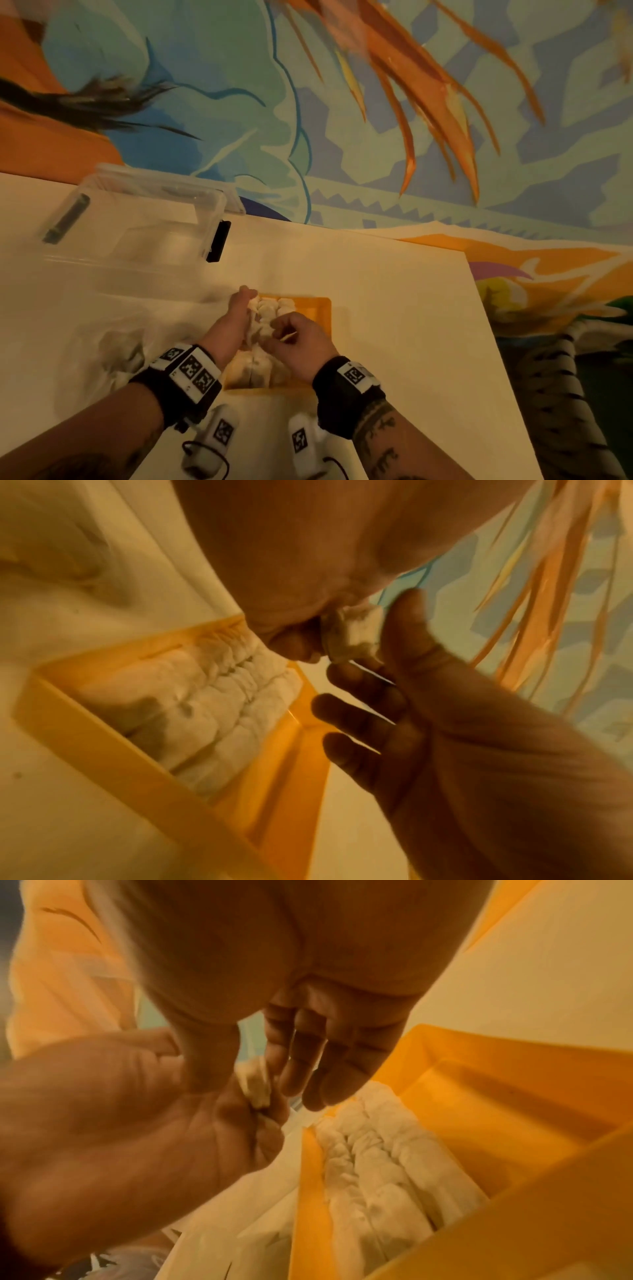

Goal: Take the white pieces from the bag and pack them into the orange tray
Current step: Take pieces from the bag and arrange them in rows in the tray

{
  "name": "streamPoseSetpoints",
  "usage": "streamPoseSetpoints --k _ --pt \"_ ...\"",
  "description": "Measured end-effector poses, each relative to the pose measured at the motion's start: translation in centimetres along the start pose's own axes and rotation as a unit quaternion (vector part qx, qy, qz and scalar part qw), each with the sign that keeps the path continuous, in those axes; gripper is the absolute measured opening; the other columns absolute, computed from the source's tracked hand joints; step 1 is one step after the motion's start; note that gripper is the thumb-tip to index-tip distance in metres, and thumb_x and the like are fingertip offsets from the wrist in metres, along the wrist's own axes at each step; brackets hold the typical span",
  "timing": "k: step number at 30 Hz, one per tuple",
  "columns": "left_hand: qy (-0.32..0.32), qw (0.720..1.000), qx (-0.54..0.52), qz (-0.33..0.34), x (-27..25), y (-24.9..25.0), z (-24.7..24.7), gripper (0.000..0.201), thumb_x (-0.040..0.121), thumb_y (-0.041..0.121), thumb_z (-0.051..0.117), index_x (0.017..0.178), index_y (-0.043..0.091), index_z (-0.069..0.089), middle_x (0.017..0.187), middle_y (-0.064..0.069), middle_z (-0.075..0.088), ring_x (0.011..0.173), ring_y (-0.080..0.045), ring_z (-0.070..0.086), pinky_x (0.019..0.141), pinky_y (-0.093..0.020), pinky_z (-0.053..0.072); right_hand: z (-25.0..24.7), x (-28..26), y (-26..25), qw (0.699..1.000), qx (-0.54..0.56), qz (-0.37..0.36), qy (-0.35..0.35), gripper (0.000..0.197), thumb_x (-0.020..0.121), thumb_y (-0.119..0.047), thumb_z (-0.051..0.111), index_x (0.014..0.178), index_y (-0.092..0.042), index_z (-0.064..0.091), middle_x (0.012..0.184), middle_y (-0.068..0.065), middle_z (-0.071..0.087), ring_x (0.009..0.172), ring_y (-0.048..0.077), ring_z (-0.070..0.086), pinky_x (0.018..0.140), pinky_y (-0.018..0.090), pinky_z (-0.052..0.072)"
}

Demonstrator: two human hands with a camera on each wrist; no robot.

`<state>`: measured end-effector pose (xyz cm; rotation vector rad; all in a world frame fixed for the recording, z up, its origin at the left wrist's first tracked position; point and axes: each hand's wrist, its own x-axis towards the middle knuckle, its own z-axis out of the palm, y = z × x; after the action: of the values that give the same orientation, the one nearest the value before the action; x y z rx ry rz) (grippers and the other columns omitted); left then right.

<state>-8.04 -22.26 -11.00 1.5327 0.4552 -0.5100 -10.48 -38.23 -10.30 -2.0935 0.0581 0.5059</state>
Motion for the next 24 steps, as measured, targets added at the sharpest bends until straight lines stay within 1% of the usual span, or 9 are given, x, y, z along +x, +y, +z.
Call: streamPoseSetpoints --k 3,5,7,9,11,16,19,22,24 --pt "-0.039 0.995 -0.087 -0.002 -1.0 1.1 2.3 0.051 0.1 0.06 0.02 0.119 0.028 0.053 0.112 -0.01 0.068 0.101 -0.029 0.063 0.089 -0.044 0.05 0.0 -0.4 -0.1 0.999 0.026 -0.024 0.036 0.026 0.079 -0.045 0.074 0.093 -0.029 0.059 0.089 -0.011 0.064 0.083 0.013 0.062 0.073 0.024 0.05" --pt "-0.041 0.996 -0.081 0.005 -1.6 1.2 3.0 0.039 0.102 0.05 0.028 0.115 0.024 0.055 0.099 -0.009 0.061 0.084 -0.025 0.055 0.066 -0.035 0.043 -0.6 -0.5 0.5 0.997 0.033 -0.025 0.069 0.01 0.088 -0.037 0.065 0.089 -0.032 0.057 0.087 -0.007 0.066 0.083 0.017 0.064 0.076 0.032 0.053" --pt "-0.035 0.997 -0.057 0.024 -1.8 0.8 3.2 0.019 0.102 0.03 0.043 0.111 0.021 0.056 0.1 -0.012 0.054 0.079 -0.023 0.052 0.06 -0.033 0.041 -1.4 -0.9 1.0 0.994 0.061 -0.014 0.084 0.01 0.092 -0.036 0.06 0.083 -0.033 0.057 0.083 -0.005 0.068 0.08 0.019 0.067 0.076 0.037 0.056" --pt "-0.029 0.998 -0.02 0.053 -2.0 0.4 3.4 0.016 0.099 0.008 0.047 0.107 0.018 0.057 0.103 -0.013 0.054 0.079 -0.021 0.054 0.06 -0.033 0.045 -2.2 -1.3 1.6 0.991 0.088 0.0 0.099 0.013 0.091 -0.037 0.06 0.079 -0.032 0.059 0.08 -0.003 0.069 0.077 0.019 0.068 0.072 0.039 0.057" --pt "-0.015 0.997 -0.002 0.077 -2.2 0.2 3.7 0.016 0.097 0.002 0.051 0.106 0.014 0.058 0.104 -0.014 0.061 0.08 -0.021 0.06 0.062 -0.031 0.051 -2.9 -1.8 1.9 0.987 0.117 0.004 0.108 0.011 0.092 -0.032 0.06 0.082 -0.029 0.061 0.079 -0.003 0.071 0.073 0.016 0.069 0.065 0.035 0.056" --pt "0.045 0.991 0.031 0.125 -2.9 1.0 4.1 0.014 0.09 0.001 0.065 0.098 0.012 0.063 0.096 -0.012 0.07 0.077 -0.021 0.068 0.066 -0.032 0.059 -4.0 -2.3 2.2 0.972 0.194 0.001 0.133 0.004 0.091 -0.024 0.065 0.091 -0.02 0.063 0.087 0.003 0.073 0.074 0.015 0.069 0.062 0.026 0.052" --pt "0.014 0.985 0.11 0.134 -3.3 1.2 4.0 0.016 0.088 0.006 0.069 0.098 0.018 0.067 0.094 -0.003 0.074 0.078 -0.019 0.071 0.067 -0.031 0.058 -4.5 -2.2 1.9 0.966 0.199 -0.02 0.167 0.002 0.089 -0.022 0.068 0.087 -0.022 0.067 0.086 0.003 0.073 0.077 0.015 0.067 0.068 0.027 0.054" --pt "-0.024 0.963 0.21 0.165 -3.6 1.0 3.6 0.02 0.086 0.015 0.073 0.099 0.03 0.069 0.097 0.013 0.073 0.092 -0.003 0.068 0.082 -0.026 0.055 -4.6 -1.8 1.4 0.977 0.151 -0.051 0.138 0.008 0.086 -0.022 0.071 0.08 -0.029 0.071 0.084 0.002 0.072 0.077 0.017 0.067 0.072 0.031 0.057" --pt "-0.039 0.945 0.261 0.194 -3.8 0.9 3.5 0.021 0.085 0.021 0.074 0.095 0.039 0.069 0.095 0.025 0.072 0.093 0.007 0.064 0.083 -0.017 0.049 -4.5 -1.6 1.0 0.986 0.115 -0.064 0.1 0.015 0.084 -0.023 0.072 0.074 -0.033 0.07 0.08 -0.004 0.07 0.077 0.015 0.067 0.075 0.035 0.059"
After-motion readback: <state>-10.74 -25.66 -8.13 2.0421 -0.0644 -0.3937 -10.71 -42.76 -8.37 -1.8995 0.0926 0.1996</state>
